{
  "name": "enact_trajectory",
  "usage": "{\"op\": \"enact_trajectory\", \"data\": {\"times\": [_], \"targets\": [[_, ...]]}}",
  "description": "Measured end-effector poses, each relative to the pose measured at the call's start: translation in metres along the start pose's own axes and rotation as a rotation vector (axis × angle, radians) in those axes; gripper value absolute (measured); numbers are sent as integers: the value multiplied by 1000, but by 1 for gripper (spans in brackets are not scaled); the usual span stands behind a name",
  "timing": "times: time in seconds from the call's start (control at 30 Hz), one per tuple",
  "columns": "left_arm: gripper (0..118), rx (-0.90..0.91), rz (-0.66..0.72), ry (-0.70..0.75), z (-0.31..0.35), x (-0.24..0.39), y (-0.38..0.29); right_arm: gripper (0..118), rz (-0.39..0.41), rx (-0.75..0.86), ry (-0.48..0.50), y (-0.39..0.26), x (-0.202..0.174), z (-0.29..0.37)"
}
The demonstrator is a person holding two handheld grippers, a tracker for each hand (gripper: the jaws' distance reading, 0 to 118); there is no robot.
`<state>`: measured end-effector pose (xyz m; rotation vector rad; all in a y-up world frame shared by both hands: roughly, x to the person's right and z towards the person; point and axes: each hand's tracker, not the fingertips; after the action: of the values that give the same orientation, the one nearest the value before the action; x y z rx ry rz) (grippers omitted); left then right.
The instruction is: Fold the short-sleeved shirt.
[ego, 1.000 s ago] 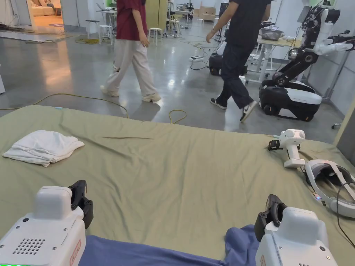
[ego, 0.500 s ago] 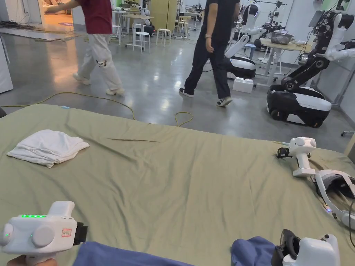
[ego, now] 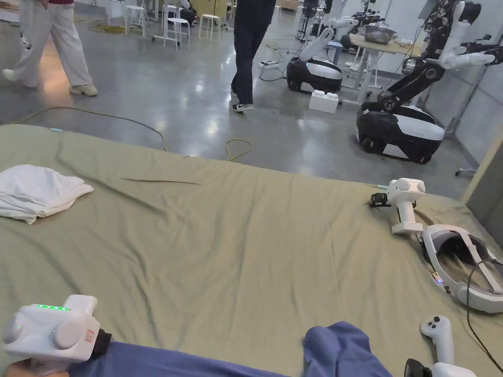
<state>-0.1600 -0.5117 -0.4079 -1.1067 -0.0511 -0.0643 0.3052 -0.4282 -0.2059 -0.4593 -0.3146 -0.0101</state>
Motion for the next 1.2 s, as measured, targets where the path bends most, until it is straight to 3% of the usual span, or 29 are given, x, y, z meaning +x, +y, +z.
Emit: {"op": "enact_trajectory", "data": {"times": [0.07,0.1,0.13,0.17,0.23,0.27,0.5,0.67,0.7,0.73,0.83,0.87,0.93,0.97,1.1,1.2], "targets": [[11,22,-43,3,2,0,-1,0,-2,-45,1,-1,6,-10],[7,20,-38,-17,4,1,-1,0,1,-80,0,-1,9,-17],[7,22,-39,-19,6,4,-2,8,7,-114,-7,-1,12,-25],[6,27,-44,-19,4,1,-3,26,13,-147,-11,-1,15,-33],[6,50,-57,-28,11,1,-6,75,7,-255,16,-1,26,-60],[6,60,-52,-29,14,-1,-7,76,-5,-308,27,-1,31,-72],[6,158,-3,-79,51,-13,-14,75,80,-575,54,-10,49,-165],[6,192,8,-90,66,-16,-21,74,49,-694,133,-19,43,-204],[6,191,12,-92,65,-16,-22,71,61,-724,115,-22,40,-211],[6,189,16,-92,64,-16,-23,60,78,-748,102,-26,39,-215],[6,185,16,-85,62,-15,-26,55,63,-727,84,-23,36,-213],[6,179,14,-80,60,-14,-26,45,66,-720,79,-24,35,-212],[6,175,17,-82,57,-16,-27,10,67,-692,80,-22,38,-211],[6,174,21,-82,57,-15,-28,4,51,-691,95,-21,41,-212],[6,175,38,-81,58,-15,-28,2,-55,-652,123,-18,55,-206],[6,193,56,-98,66,-18,-27,2,-63,-602,135,-7,56,-182]]}}
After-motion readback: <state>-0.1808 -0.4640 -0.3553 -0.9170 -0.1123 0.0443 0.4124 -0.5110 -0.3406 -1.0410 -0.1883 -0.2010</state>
